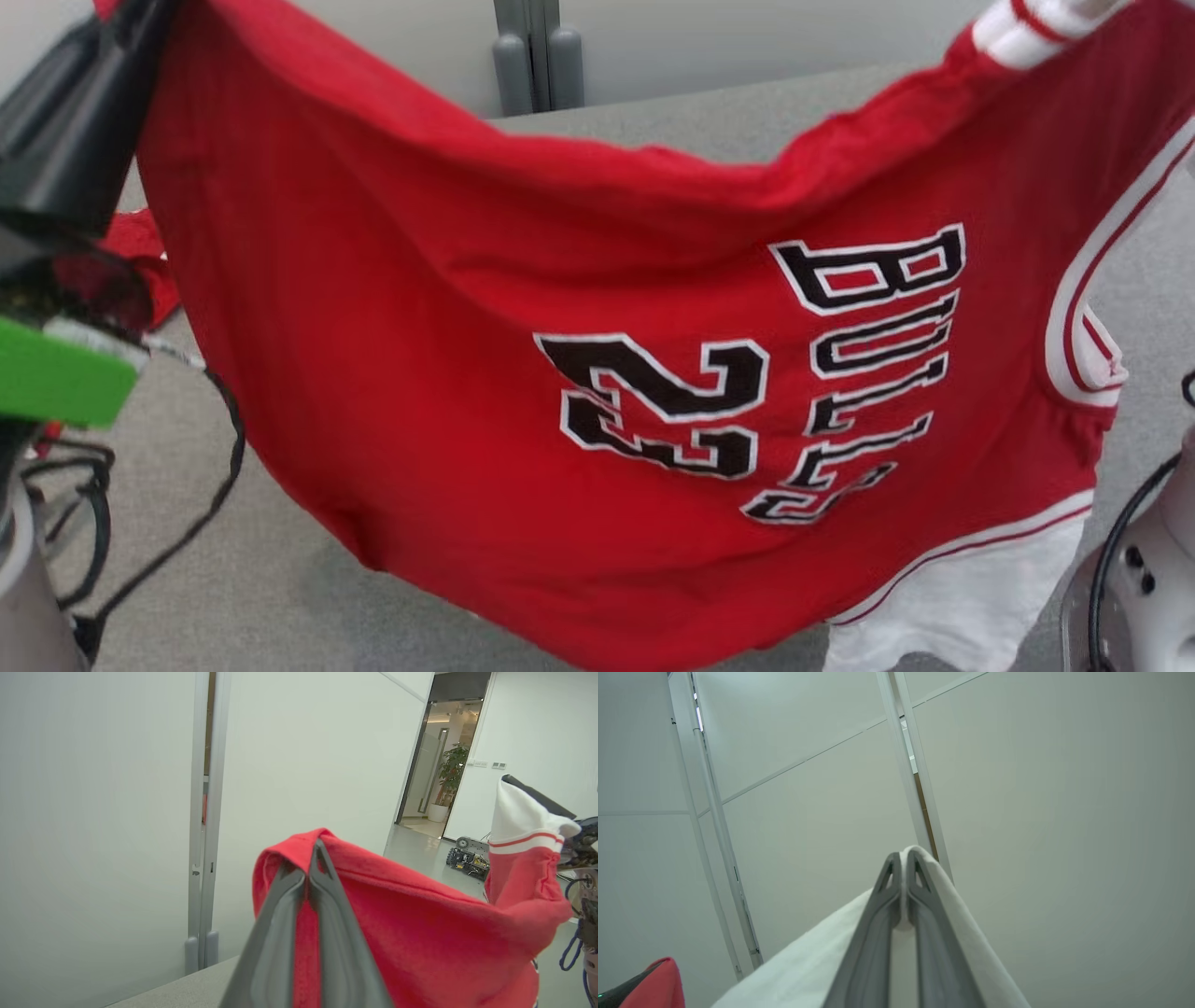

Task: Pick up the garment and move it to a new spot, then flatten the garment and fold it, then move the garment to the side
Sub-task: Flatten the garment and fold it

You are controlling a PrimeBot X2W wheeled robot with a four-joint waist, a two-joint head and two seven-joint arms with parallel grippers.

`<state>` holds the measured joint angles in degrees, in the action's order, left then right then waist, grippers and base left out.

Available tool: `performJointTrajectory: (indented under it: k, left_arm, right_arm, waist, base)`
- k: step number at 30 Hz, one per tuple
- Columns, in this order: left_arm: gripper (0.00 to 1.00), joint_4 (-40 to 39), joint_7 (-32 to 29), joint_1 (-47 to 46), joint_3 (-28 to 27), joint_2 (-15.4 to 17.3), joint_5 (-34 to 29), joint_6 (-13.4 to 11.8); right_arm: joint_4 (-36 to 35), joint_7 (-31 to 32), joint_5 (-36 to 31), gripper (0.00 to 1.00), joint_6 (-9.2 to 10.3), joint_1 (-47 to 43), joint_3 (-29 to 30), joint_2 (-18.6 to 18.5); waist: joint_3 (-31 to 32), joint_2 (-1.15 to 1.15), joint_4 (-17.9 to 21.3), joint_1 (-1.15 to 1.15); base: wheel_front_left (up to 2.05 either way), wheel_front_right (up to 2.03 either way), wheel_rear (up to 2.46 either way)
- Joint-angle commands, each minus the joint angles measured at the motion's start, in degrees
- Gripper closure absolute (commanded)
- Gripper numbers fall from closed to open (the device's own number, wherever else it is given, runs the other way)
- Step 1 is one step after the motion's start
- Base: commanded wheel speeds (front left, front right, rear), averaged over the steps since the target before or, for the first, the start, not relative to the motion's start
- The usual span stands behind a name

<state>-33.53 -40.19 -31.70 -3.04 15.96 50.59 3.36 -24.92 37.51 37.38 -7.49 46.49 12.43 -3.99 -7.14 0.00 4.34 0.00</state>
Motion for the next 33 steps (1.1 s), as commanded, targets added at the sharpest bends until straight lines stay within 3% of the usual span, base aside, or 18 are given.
performJointTrajectory:
  k: [1, 6, 10, 15, 21, 26, 33]
  left_arm:
    - [1.00, 2.05, -0.63, -3.13, 0.45, 0.48, -0.19, -0.49]
    - [1.00, 16.85, -0.85, -17.51, 2.71, 1.19, -2.56, -0.27]
    - [1.00, 30.25, 2.95, -29.40, 4.46, 0.04, -5.93, 0.50]
    - [1.00, 44.72, 15.30, -44.86, 5.09, -1.45, -12.28, 1.34]
    - [1.00, 57.34, 29.29, -54.77, 7.53, -1.18, -17.54, 3.25]
    - [1.00, 66.52, 36.57, -50.35, 9.58, -0.99, -16.66, 4.01]
    - [1.00, 69.65, 41.75, -33.10, 14.77, 2.16, -11.79, 4.12]
  right_arm:
    - [1.94, 0.51, -1.05, 1.00, 0.00, 2.71, -0.22, 0.20]
    - [15.18, -0.91, -7.58, 1.00, 0.00, 16.09, 0.31, 0.66]
    - [27.86, -5.75, -13.54, 1.00, 0.00, 27.13, 2.00, 0.86]
    - [43.12, -15.28, -16.95, 1.00, 0.00, 41.26, 1.71, 1.05]
    - [55.87, -27.83, -12.50, 1.00, 0.00, 51.15, -3.13, 1.06]
    - [61.28, -33.14, -8.27, 1.00, 0.00, 44.34, -9.76, 0.91]
    - [59.03, -37.54, -5.54, 1.00, 0.00, 20.55, -16.36, -0.74]
  waist:
    - [-5.34, 0.00, 0.62, 0.00]
    - [-13.99, 0.00, -0.56, 0.00]
    - [-19.30, 0.00, -1.66, 0.00]
    - [-24.72, 0.00, -2.81, 0.00]
    - [-29.42, 0.00, -1.94, 0.00]
    - [-29.36, 0.00, -0.89, 0.00]
    - [-24.13, 0.00, 0.23, 0.00]
  base:
    - [0.00, 0.00, 0.00]
    - [0.00, 0.00, 0.00]
    - [0.00, 0.00, 0.00]
    - [0.00, 0.00, 0.00]
    - [0.00, 0.00, 0.00]
    - [0.00, 0.00, 0.00]
    - [0.00, 0.00, 0.00]
